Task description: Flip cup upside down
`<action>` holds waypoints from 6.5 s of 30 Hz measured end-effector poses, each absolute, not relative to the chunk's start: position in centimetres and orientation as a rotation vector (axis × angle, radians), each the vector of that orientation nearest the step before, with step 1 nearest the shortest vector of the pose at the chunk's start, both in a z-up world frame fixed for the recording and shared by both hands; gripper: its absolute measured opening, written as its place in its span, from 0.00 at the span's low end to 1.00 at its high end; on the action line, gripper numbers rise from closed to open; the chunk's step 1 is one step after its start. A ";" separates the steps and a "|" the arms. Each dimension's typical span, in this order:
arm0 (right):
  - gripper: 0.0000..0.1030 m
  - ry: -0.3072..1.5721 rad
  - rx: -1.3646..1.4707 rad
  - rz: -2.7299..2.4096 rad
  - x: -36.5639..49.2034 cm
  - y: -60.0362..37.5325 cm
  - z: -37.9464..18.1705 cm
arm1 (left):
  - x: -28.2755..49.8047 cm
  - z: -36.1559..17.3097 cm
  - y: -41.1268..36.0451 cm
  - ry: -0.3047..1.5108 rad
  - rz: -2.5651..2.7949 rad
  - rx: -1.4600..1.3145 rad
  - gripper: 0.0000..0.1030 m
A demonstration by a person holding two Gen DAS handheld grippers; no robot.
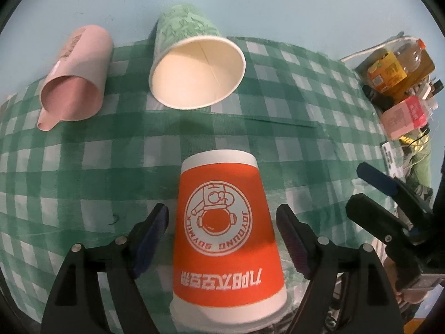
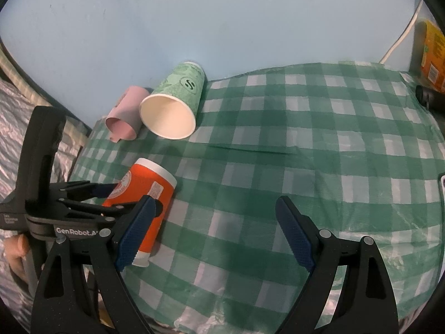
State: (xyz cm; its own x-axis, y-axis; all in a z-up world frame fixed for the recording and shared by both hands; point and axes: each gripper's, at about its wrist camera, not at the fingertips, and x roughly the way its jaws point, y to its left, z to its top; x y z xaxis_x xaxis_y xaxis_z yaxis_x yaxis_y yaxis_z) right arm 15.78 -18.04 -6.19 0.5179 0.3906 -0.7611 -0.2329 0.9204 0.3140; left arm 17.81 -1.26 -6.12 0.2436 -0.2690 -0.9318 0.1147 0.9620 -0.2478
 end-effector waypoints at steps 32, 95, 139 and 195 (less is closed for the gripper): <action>0.85 1.236 0.241 0.454 20.0 -9.4 -8.2 | 15.3 -4.7 8.8 1.217 -0.142 -0.181 0.85; 0.66 0.584 -0.084 0.408 11.9 -6.9 -2.3 | 9.9 -3.4 8.9 0.889 -0.038 -0.178 0.85; 0.66 0.507 -0.293 0.234 12.1 -5.2 -7.0 | 8.3 -5.3 9.1 0.800 0.024 -0.139 0.85; 0.85 0.369 -0.044 0.223 1.5 -12.6 -4.9 | -2.9 -1.2 3.5 0.392 0.087 -0.004 1.00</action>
